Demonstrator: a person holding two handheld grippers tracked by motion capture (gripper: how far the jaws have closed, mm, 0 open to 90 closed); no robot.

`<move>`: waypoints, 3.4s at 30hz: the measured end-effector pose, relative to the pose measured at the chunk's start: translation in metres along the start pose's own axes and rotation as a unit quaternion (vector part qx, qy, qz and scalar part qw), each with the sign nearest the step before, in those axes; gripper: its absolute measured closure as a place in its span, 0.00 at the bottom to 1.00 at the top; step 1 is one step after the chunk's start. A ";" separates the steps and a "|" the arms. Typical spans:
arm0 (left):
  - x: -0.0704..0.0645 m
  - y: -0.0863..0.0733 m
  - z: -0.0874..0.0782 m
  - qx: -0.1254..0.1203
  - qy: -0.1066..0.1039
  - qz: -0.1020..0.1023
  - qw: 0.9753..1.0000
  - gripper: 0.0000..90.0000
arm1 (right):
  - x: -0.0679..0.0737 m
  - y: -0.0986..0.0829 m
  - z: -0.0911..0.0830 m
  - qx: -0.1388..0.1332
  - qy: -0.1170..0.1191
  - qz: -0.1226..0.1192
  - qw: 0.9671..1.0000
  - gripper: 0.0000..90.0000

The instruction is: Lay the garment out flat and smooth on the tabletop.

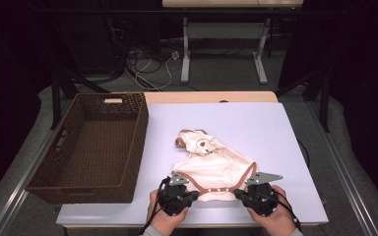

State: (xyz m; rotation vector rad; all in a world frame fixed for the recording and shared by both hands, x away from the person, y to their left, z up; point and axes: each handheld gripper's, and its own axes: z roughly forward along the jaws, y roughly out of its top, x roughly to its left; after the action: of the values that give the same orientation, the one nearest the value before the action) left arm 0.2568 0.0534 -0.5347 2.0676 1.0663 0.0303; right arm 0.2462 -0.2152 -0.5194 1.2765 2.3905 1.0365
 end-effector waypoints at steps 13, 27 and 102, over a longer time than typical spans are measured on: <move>-0.014 -0.018 -0.015 -0.003 -0.019 -0.006 1.000 1.00 | 0.018 -0.016 -0.015 -0.005 0.011 -0.007 1.000 0.99; -0.008 -0.018 -0.012 -0.001 -0.001 -0.004 1.000 0.85 | 0.014 -0.017 -0.016 -0.012 0.018 0.009 1.000 0.88; 0.076 0.012 0.009 -0.016 0.114 -0.038 0.993 0.79 | -0.086 0.009 0.034 -0.032 -0.109 0.072 0.991 0.70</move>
State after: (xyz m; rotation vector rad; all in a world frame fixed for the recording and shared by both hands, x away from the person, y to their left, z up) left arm 0.3170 0.0971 -0.5569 2.0281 1.2732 0.2499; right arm 0.3203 -0.2647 -0.5475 1.4743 2.1146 0.9486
